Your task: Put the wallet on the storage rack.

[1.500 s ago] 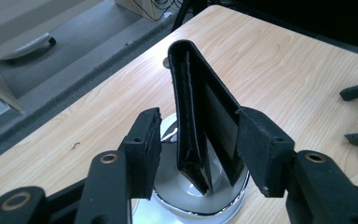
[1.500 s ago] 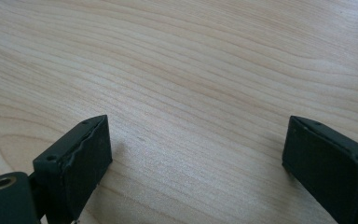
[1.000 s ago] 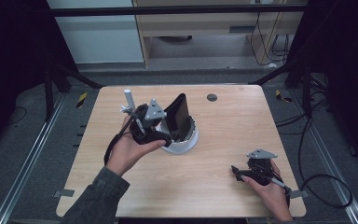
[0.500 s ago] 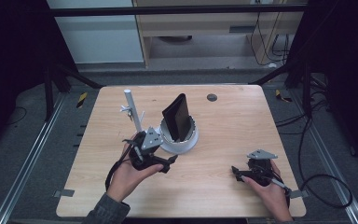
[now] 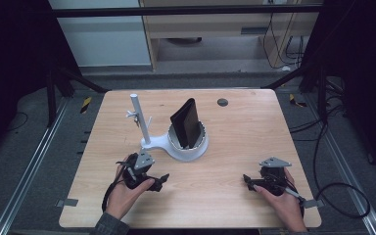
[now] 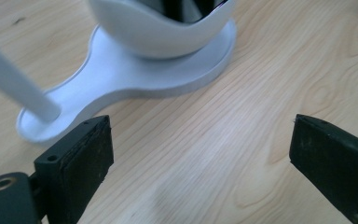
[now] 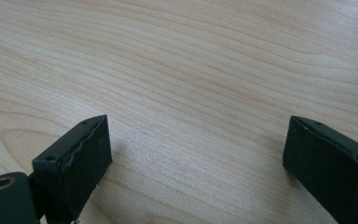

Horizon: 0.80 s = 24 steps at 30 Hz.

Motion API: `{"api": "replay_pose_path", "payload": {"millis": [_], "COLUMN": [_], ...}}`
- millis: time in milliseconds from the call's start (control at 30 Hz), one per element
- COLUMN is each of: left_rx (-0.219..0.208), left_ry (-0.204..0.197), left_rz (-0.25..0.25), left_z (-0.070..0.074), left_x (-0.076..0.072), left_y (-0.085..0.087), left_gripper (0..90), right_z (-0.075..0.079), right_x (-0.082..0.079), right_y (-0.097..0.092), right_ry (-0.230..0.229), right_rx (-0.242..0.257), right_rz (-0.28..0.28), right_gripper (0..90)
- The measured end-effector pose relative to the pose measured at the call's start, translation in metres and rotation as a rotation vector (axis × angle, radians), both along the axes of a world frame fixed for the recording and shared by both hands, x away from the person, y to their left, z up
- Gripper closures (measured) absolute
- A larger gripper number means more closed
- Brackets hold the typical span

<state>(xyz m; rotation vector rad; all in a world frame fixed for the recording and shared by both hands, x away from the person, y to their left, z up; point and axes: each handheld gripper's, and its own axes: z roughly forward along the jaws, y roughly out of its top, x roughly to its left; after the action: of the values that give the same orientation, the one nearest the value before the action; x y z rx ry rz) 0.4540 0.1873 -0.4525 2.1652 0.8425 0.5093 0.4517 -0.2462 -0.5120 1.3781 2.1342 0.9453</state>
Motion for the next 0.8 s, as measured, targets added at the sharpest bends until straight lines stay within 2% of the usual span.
{"api": "replay_pose_path", "payload": {"millis": [100,233,300,567,800], "left_rx": [0.033,0.038,0.04,0.093,0.069], "left_ry": [0.022,0.043,0.049,0.059,0.074], "left_rz": [0.041,0.081,0.092,0.144,0.2], "left_z": [-0.012,-0.021,-0.025,-0.037,-0.042], "left_x": [0.002,0.005,0.006,0.01,0.019], "left_y": [0.015,0.028,0.033,0.056,0.077], "left_gripper": [6.1,6.1,6.1,6.3,6.6], "right_z": [-0.001,-0.001,-0.001,-0.001,-0.001], "right_x": [0.0,-0.001,-0.001,-0.001,-0.001], "right_y": [0.0,0.0,0.0,0.0,0.0], "right_ry": [-0.009,-0.008,-0.008,-0.005,-0.004], "right_rx": [-0.01,-0.011,-0.012,-0.012,-0.012], "right_rz": [0.004,0.001,0.004,0.006,0.005], "right_gripper": [7.9,7.5,6.7,6.1,6.0]}}
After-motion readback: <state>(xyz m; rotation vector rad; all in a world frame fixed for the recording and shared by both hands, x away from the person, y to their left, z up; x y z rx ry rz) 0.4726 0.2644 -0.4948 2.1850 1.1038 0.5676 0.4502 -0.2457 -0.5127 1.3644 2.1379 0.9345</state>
